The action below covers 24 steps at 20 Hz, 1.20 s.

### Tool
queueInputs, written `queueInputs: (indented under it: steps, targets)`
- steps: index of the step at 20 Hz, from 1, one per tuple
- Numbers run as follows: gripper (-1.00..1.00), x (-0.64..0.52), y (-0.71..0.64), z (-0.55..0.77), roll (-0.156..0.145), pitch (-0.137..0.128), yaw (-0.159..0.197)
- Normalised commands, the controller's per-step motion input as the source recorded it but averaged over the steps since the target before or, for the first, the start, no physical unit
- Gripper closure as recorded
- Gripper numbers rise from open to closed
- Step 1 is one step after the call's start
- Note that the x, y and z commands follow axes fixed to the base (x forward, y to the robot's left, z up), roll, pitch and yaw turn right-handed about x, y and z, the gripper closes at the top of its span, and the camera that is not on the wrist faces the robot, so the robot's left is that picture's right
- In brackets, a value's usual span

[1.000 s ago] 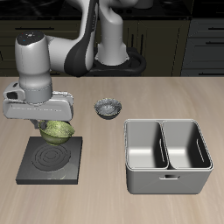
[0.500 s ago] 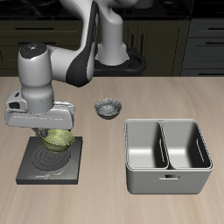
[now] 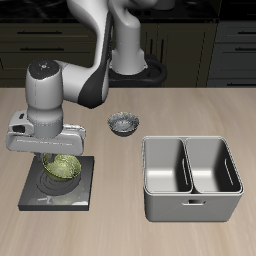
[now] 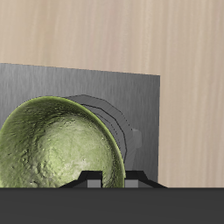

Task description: Place the green bowl on the flat stove and turn on the flat stove

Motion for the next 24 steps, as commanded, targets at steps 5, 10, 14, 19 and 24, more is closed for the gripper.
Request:
queueInputs:
  steps: [5,10,14,19,24]
  targets:
    - [-1.0,-0.09,0.15,0.0,0.034,-0.022,-0.001]
    - [-1.0,-0.22,0.18,0.23,0.02,-0.024,-0.005]
    - [-1.0,-0.3,0.02,0.22,-0.045,0.002,-0.017]
    - [-1.0,-0.48,-0.06,0.34,-0.033,-0.064,-0.103]
    - [-1.0,-0.63,0.11,0.49,0.049,-0.086,0.01]
